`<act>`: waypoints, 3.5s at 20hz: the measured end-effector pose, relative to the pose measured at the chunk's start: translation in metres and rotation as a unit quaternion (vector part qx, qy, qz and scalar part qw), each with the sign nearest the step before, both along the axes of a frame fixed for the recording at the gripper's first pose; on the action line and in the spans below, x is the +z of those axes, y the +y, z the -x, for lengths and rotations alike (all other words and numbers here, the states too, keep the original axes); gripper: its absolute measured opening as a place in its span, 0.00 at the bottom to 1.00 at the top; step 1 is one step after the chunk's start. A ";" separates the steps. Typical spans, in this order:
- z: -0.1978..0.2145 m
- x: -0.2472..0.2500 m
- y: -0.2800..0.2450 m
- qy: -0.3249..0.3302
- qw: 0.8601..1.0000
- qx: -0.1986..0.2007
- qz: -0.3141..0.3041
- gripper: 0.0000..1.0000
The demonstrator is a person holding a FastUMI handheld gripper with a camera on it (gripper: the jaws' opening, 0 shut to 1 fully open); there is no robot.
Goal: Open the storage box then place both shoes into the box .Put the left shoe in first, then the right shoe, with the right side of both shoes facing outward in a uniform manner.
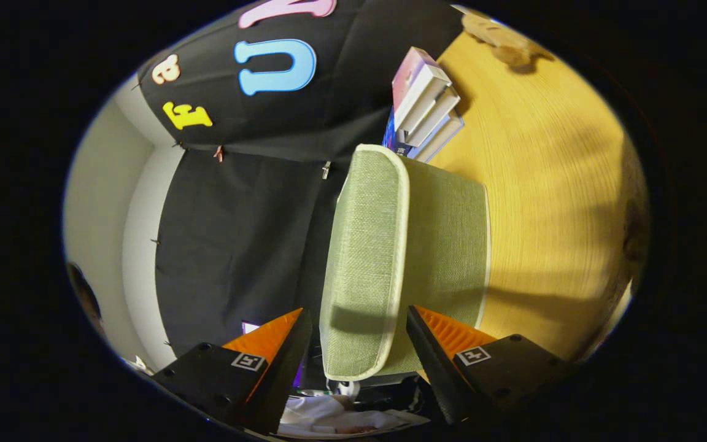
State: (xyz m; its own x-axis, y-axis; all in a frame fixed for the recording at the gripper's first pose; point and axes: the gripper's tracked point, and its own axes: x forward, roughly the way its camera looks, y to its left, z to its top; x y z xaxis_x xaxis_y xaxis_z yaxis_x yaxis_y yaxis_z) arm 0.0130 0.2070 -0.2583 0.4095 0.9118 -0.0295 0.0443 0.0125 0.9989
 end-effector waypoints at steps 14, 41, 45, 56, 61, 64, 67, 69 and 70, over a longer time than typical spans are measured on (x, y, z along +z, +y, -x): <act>-0.007 0.008 -0.004 -0.022 0.996 -0.006 -0.092 0.08; -0.066 0.215 0.145 -0.131 0.991 -0.002 -0.039 0.08; -0.073 0.218 0.181 -0.120 0.992 0.006 -0.034 0.08; -0.079 0.186 0.224 -0.130 0.990 0.008 0.060 0.51; -0.084 0.172 0.208 -0.132 0.987 -0.005 0.094 0.96; -0.082 0.170 0.190 -0.135 0.984 -0.011 0.112 0.96; -0.077 0.169 0.160 -0.148 0.978 -0.023 0.146 0.96; -0.071 0.166 0.136 -0.152 0.974 -0.030 0.166 0.96; -0.067 0.163 0.123 -0.153 0.971 -0.035 0.179 0.96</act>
State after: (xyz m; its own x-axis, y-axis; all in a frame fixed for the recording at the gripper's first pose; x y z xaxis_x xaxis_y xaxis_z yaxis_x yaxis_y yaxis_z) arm 0.0803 0.3296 -0.0948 0.5099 0.8348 -0.2077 -0.2401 0.3700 0.8975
